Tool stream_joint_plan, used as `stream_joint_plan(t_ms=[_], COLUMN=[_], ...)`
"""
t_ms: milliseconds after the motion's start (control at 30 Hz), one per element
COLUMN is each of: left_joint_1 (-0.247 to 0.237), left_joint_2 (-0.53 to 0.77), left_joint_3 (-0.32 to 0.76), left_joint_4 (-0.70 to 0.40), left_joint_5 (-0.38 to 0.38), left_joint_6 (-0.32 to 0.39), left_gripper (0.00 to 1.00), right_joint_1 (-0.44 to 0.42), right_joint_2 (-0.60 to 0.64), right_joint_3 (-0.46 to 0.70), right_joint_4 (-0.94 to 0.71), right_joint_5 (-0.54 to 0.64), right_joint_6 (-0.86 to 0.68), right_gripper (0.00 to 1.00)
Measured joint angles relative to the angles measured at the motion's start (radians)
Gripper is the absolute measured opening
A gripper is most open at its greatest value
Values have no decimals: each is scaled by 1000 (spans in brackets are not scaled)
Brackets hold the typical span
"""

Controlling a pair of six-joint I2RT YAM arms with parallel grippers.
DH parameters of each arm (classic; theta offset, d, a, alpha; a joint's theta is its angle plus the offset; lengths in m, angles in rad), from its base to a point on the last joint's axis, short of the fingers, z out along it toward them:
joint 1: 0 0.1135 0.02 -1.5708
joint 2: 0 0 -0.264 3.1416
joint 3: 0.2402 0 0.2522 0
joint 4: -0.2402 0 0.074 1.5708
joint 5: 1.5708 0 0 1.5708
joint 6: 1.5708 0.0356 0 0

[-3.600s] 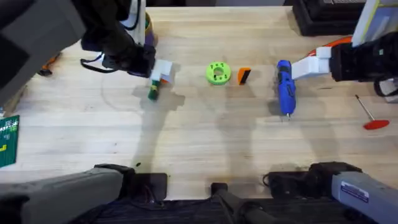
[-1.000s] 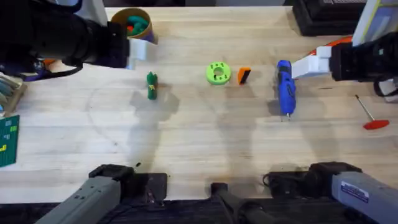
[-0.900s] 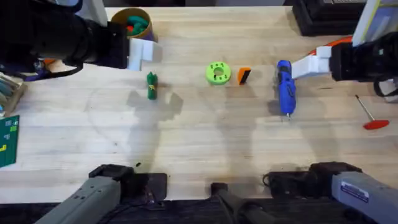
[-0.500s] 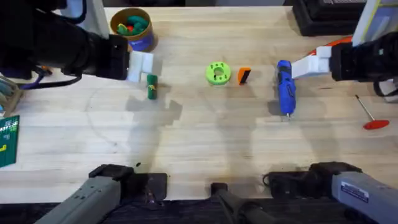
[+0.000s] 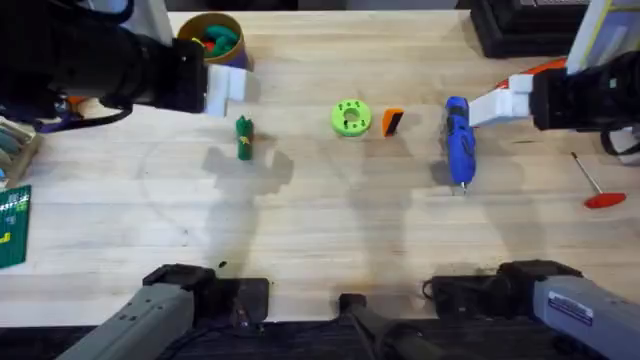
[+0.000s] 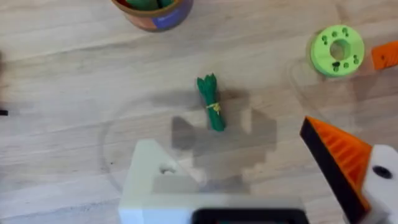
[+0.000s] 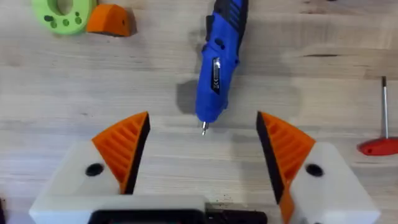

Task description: Pick up the gripper from the table and insert it into the empty holder that is missing its gripper. Then pick up a screw, insert it into the mounting hole, and use the screwdriver to tighten it. Finally, clean up the table by picking up the vegetable and placing it into the bucket.

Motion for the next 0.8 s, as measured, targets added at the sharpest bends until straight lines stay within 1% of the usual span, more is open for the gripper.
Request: stream_joint_plan(t_ms=[133, 367, 467, 600, 800], left_joint_1=[0, 0, 0, 11, 42], left_joint_2=[-25, -114, -166, -276, -460], left_joint_3=[0, 0, -25, -155, -448], left_joint_4=[22, 26, 83, 222, 513], left_joint_5=[-20, -50, -53, -54, -46], left_joint_6=[0, 0, 1, 3, 5], left_gripper=[985, 985, 985, 985, 985], right_joint_1=[0, 0, 0, 0, 0], right_joint_2=[0, 0, 0, 0, 0], right_joint_3=[0, 0, 0, 0, 0], right_joint_4=[0, 0, 0, 0, 0], right_joint_5=[0, 0, 0, 0, 0], right_joint_6=[0, 0, 0, 0, 0], right_gripper=[992, 992, 992, 992, 992])
